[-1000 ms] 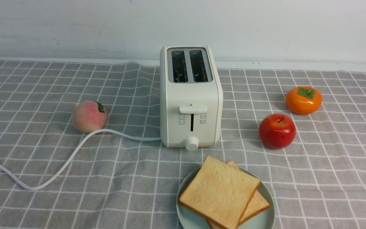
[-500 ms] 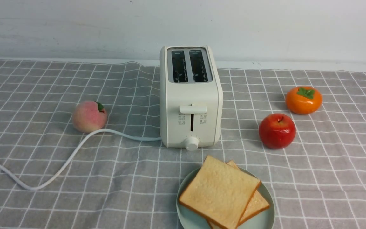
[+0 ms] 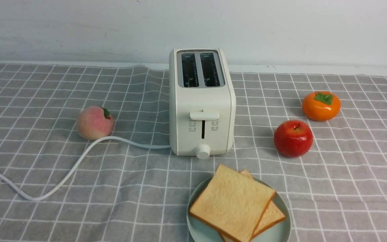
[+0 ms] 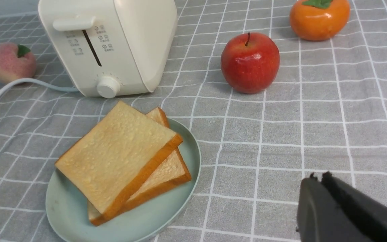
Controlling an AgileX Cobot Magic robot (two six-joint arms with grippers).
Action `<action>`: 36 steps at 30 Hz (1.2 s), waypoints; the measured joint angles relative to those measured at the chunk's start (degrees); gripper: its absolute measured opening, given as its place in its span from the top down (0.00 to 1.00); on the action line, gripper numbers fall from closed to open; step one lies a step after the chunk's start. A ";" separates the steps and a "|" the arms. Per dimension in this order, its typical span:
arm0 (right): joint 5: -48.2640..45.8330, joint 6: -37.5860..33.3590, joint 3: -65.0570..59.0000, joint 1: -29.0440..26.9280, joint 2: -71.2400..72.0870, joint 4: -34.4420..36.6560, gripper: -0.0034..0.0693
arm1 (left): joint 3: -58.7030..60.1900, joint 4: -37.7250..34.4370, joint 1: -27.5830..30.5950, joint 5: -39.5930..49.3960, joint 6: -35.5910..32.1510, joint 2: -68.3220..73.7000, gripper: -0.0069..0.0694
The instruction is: Take toasted bread from bread machine on grey coffee table place on plate.
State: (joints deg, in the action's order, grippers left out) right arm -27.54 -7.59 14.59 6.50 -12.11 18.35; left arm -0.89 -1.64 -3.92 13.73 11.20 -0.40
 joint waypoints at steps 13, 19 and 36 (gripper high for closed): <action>-0.29 0.00 0.00 0.00 0.00 -0.20 0.92 | 2.66 4.43 0.07 9.33 9.10 -0.17 0.92; -0.29 0.00 0.00 0.00 0.00 -0.20 0.91 | 2.66 4.48 0.07 9.44 9.14 -0.17 0.91; -0.29 0.00 0.00 -2.13 0.65 -0.20 0.87 | 2.66 4.48 0.07 9.44 9.14 -0.17 0.90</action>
State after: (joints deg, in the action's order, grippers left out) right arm -27.83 -7.59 14.59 4.37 -11.47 18.15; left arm 1.77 2.83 -3.86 23.17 20.35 -0.57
